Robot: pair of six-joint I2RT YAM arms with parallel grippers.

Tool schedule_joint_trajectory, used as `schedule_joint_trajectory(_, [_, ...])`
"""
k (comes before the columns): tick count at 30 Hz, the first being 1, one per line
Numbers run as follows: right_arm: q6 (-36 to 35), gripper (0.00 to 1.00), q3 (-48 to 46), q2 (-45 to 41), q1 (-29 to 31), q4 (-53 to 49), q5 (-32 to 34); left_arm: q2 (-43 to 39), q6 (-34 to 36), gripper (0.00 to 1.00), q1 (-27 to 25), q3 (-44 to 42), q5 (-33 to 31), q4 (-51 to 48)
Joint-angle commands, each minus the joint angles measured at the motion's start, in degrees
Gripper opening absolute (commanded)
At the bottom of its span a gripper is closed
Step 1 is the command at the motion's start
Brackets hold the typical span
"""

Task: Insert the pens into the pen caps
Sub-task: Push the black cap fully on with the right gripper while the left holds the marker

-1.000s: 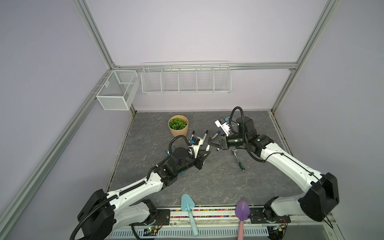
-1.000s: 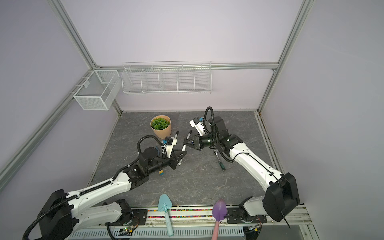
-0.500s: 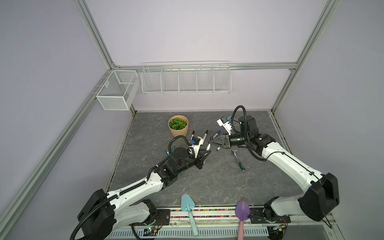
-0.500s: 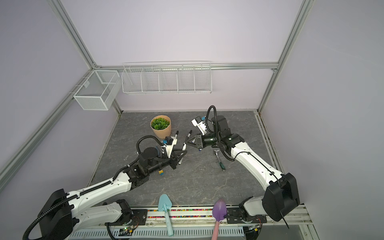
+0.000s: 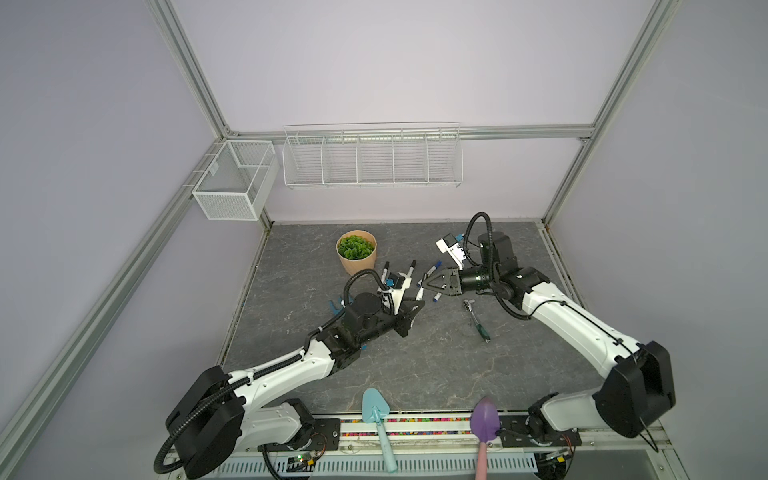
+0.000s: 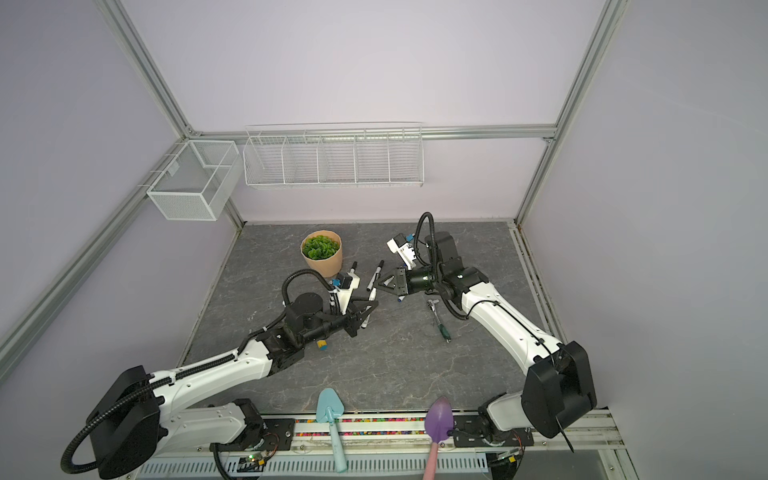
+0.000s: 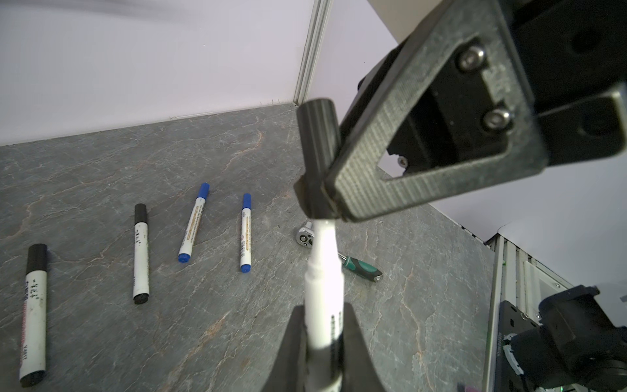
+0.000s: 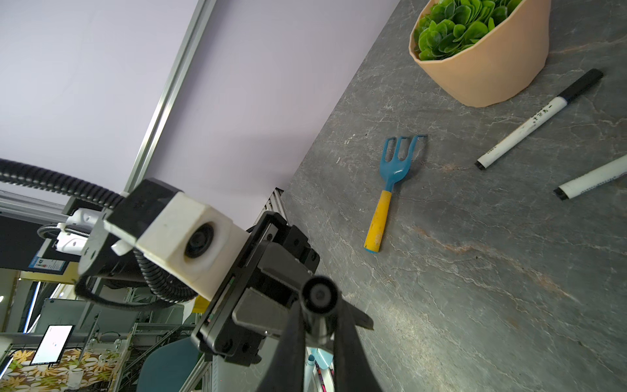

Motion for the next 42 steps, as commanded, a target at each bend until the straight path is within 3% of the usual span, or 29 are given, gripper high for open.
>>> schedule_joint_trajectory(1, [1.23, 0.07, -1.81, 1.9, 3.05, -9.18, -9.63, -0.04, -0.57, 0.0, 0.83, 5.86, -2.7, 11.85])
schedule_joint_trajectory(18, [1.5, 0.07, -0.26, 3.4, -0.7, -14.72, -10.82, -3.04, -5.35, 0.0, 0.84, 5.78, -4.1, 10.58])
schedule_joint_trajectory(33, [3.4, 0.07, 0.27, 3.03, -1.88, -12.67, -8.85, 1.97, -6.96, 0.0, 0.8, 9.55, 6.31, 10.05])
schedule_joint_trajectory(42, [2.48, 0.07, 0.97, 3.76, -2.32, -13.23, -8.83, 0.25, -6.07, 0.0, 0.81, 9.3, 4.67, 7.78])
